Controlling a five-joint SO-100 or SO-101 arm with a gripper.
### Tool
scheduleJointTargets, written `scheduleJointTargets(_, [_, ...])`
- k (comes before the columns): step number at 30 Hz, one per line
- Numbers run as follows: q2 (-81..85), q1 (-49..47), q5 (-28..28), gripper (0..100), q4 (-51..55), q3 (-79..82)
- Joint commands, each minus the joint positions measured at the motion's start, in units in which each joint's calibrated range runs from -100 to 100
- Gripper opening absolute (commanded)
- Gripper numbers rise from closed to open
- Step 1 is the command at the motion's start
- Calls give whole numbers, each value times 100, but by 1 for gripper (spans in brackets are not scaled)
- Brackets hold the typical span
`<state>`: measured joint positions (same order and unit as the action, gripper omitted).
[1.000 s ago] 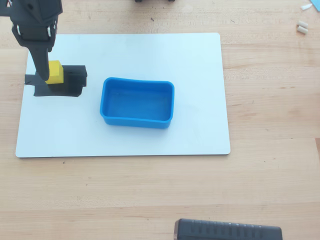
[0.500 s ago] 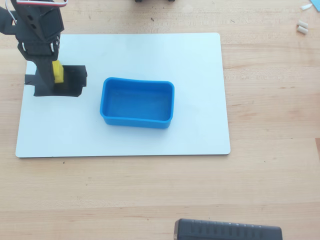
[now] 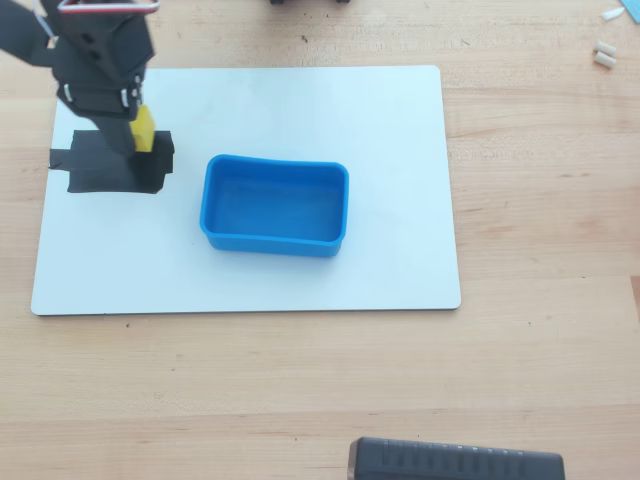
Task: Pick up yellow cube and drop it in the blue rectangular bin
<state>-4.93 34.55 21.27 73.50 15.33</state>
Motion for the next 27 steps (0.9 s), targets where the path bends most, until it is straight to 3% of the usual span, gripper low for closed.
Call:
scheduleJointTargets(1, [915, -342, -361, 7, 371, -215])
scheduleJointTargets(17, [2049, -2349, -1441, 5, 933, -360])
scheduleJointTargets(27, [2922, -2829, -1543, 5, -678, 1440])
